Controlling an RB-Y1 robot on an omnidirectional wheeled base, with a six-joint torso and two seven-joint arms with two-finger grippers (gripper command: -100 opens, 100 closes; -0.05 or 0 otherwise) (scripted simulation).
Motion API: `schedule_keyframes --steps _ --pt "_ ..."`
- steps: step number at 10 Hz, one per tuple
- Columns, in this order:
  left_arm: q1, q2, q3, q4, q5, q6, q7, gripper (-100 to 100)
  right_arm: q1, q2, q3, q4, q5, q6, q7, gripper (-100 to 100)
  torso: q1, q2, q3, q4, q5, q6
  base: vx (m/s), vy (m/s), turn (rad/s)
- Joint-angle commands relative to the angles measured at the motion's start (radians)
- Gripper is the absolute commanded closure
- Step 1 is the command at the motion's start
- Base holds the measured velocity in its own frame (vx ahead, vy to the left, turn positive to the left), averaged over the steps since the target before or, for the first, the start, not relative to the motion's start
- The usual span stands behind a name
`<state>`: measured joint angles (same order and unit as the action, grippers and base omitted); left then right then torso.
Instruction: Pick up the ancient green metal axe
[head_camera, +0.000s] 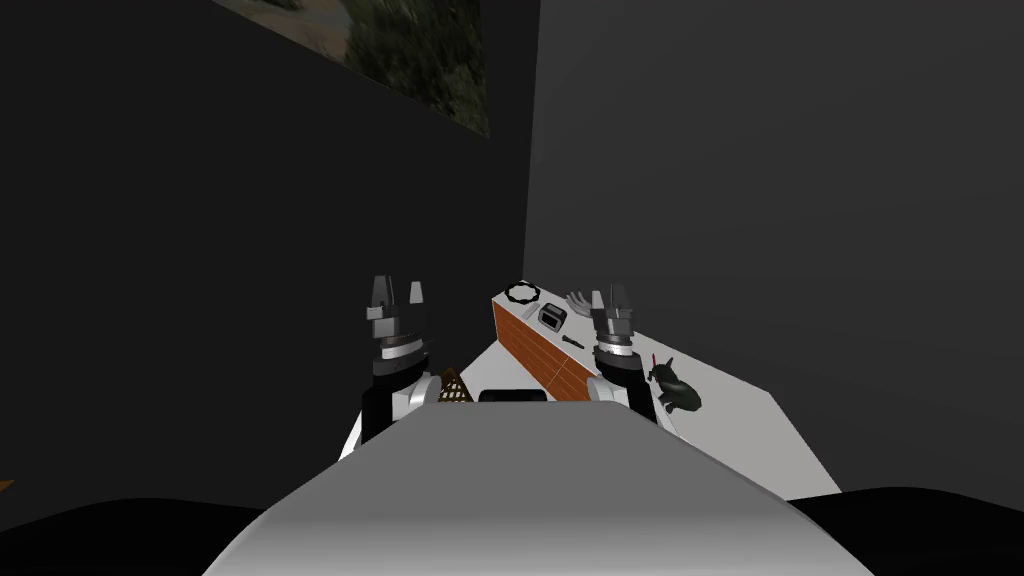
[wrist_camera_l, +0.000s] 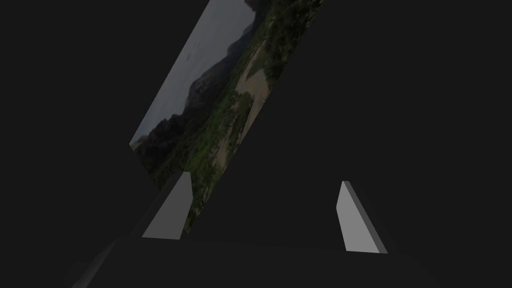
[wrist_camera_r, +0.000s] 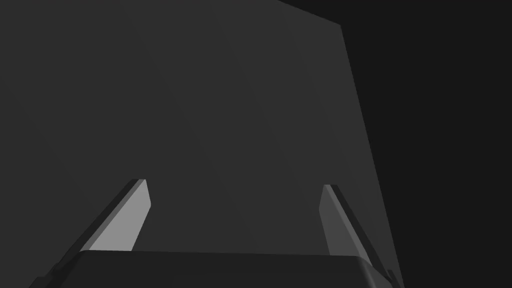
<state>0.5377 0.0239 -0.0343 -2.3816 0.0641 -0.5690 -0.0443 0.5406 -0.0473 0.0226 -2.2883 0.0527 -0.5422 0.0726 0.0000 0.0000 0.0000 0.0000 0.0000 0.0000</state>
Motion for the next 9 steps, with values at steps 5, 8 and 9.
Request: schedule_keyframes --steps 5,8,9 --pt "0.000 0.000 0.000 0.000 0.000 0.000 0.000 0 0.022 -0.153 0.052 0.106 0.085 0.013 0.060 -100 0.006 0.008 0.005 0.002 0.002 0.000 -0.092 0.086 0.071" --pt "0.000 0.000 0.000 0.000 0.000 0.000 0.000 0 0.033 -0.231 0.082 0.166 0.126 0.019 0.091 -100 0.005 0.007 0.004 0.002 0.002 0.000 -0.101 0.084 0.040" --pt "0.000 0.000 0.000 0.000 0.000 0.000 0.000 0 0.039 -0.259 0.100 0.197 0.148 0.023 0.109 -100 0.003 0.006 0.004 0.001 0.001 0.000 -0.080 0.053 0.042"
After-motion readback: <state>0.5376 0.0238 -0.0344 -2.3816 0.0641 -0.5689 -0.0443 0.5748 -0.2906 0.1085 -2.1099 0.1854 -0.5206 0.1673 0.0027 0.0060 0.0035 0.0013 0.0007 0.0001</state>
